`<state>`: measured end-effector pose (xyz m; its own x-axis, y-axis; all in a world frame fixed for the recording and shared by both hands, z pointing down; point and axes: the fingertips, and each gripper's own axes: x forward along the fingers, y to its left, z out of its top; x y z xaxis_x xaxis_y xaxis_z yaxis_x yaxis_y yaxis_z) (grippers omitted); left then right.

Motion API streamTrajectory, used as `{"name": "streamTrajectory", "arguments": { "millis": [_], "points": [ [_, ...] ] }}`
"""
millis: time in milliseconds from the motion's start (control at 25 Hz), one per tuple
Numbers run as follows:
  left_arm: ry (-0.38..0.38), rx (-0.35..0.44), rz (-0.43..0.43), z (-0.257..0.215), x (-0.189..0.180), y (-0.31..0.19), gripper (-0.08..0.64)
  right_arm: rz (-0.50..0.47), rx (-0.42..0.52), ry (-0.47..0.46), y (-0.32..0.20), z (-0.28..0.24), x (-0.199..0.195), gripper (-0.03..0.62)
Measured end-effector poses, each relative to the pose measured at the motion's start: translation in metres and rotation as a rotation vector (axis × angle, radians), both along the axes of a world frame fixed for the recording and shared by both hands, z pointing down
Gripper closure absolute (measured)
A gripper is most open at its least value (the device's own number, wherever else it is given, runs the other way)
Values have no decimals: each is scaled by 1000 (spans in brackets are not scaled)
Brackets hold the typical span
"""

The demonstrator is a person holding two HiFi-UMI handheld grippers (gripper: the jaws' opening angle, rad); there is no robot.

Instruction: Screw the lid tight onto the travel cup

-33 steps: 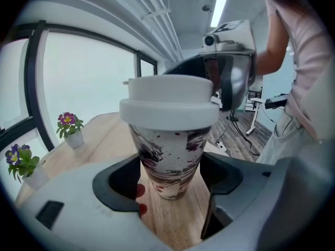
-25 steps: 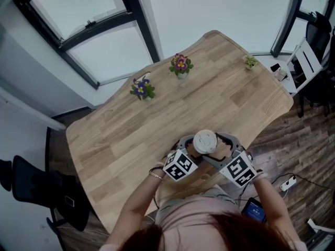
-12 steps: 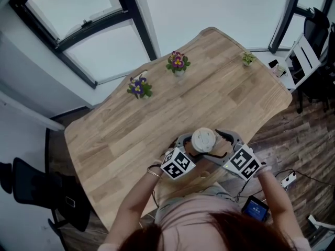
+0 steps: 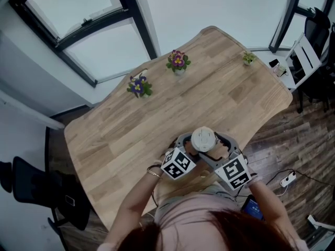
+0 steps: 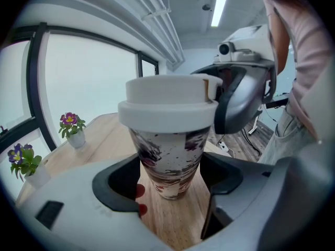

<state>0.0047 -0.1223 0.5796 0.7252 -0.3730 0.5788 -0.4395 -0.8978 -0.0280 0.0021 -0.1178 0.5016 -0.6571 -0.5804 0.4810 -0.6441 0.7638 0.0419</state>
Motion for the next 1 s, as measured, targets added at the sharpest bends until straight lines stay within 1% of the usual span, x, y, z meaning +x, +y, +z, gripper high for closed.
{"name": "streamTrajectory", "arguments": {
  "millis": [80,120,160,280,480,560,600,680,800,880,920,960,1000],
  "points": [
    [-3,1,2,0,0,0,213,68,-2,-27,0,1,0,235],
    [-4,1,3,0,0,0,213,73,-14,-42,1,1,0,235],
    [-4,-1,7,1,0,0,213,58,-33,-56,1,1,0,233],
    [-7,-10,25,1,0,0,213,-39,-83,-65,3,-2,0,233],
    [-15,-16,54,2,1,0,213,-203,-100,8,-3,-1,1,233],
    [-16,-16,52,2,1,0,213,-235,-86,34,-4,-1,-1,233],
    [-13,-15,45,2,1,0,213,-233,-75,39,-4,-2,-2,233],
    [-2,-13,21,1,1,-2,213,-184,-46,31,-6,-3,-4,233],
    [7,-2,-20,1,2,-4,213,-23,-2,4,-7,-4,-2,233],
    [7,3,-31,1,3,-3,213,78,13,-19,-6,-4,0,233],
    [6,2,-32,0,4,-3,213,106,7,-37,-5,-4,1,233],
    [5,1,-31,0,4,-3,213,113,-9,-60,-4,-4,1,233],
    [4,-1,-28,0,5,-3,213,100,-32,-81,-3,-5,1,233]
  ]
}}
